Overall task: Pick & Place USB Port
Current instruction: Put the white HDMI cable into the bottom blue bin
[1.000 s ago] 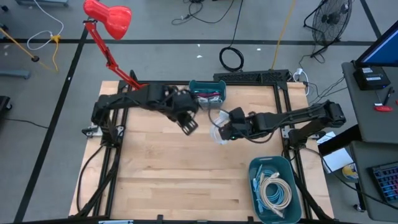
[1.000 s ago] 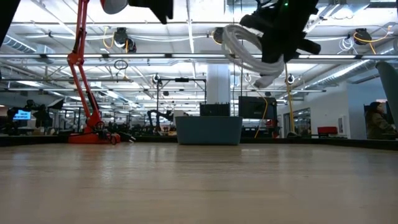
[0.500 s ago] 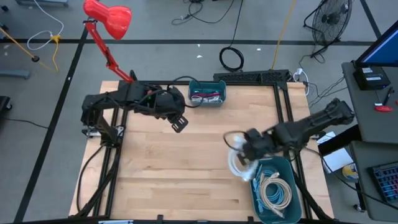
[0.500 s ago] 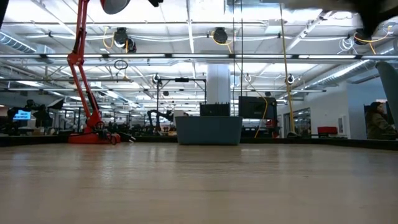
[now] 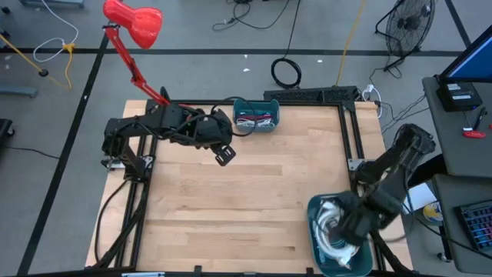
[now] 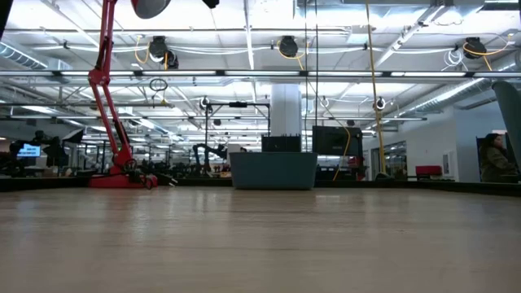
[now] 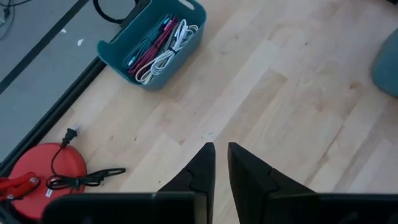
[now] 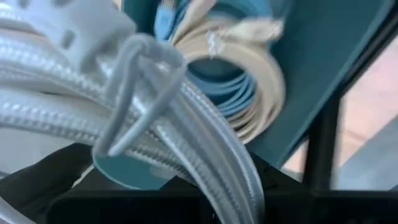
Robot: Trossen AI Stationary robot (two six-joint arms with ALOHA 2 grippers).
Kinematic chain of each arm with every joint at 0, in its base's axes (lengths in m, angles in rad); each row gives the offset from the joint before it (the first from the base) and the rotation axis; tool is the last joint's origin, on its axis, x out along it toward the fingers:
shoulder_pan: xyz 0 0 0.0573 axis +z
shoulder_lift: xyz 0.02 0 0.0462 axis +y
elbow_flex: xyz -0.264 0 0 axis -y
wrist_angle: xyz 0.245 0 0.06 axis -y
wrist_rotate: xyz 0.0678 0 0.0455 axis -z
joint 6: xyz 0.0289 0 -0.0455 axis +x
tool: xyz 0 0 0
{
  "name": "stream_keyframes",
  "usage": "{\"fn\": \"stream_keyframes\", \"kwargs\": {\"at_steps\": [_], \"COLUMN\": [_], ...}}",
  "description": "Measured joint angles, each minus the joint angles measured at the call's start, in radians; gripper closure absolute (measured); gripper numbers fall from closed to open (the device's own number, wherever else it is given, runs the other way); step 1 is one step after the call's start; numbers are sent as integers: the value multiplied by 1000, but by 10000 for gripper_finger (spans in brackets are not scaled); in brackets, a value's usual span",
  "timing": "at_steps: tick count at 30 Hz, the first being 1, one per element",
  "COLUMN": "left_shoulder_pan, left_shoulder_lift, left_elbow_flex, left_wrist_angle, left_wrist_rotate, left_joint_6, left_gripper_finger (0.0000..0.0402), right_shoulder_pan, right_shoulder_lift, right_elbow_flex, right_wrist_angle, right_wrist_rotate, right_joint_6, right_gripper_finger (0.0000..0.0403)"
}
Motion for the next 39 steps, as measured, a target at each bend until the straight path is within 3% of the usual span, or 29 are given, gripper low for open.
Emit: {"fn": "stream_keyframes", "kwargs": {"at_steps": [10, 15, 24, 34, 39], "left_shoulder_pan": [0, 0, -28, -53, -53], "left_shoulder_lift": [0, 0, 0, 0, 0], "left_elbow_flex": [0, 0, 0, 0, 0], "left_wrist_angle": [-1, 0, 13, 13, 13], "left_wrist_rotate": [0, 0, 0, 1, 1], "left_joint_6": [3, 17, 22, 24, 20], "left_gripper_finger": [360, 360, 360, 360, 360], "right_shoulder_pan": [81, 105, 132, 130, 130], "right_shoulder_lift": [171, 223, 227, 181, 173], "right_elbow_flex": [-1, -7, -123, -128, -128], "right_wrist_angle": [66, 36, 135, 11, 28], "right_wrist_rotate": [2, -46, -92, -93, -97], "right_joint_6": [128, 169, 225, 221, 217], "right_gripper_finger": [384, 384, 384, 384, 383]}}
